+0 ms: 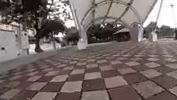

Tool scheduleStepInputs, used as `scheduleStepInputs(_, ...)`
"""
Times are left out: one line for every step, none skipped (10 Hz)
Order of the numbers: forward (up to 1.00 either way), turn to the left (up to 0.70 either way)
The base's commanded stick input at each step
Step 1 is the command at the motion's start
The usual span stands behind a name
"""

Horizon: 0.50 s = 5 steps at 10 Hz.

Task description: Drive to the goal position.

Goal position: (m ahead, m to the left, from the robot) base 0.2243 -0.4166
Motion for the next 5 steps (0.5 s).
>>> scheduleStepInputs(0.7, 0.01)
scheduleStepInputs(0.7, 0.01)
scheduleStepInputs(0.7, 0.01)
scheduleStepInputs(0.7, 0.01)
scheduleStepInputs(0.67, 0.01)
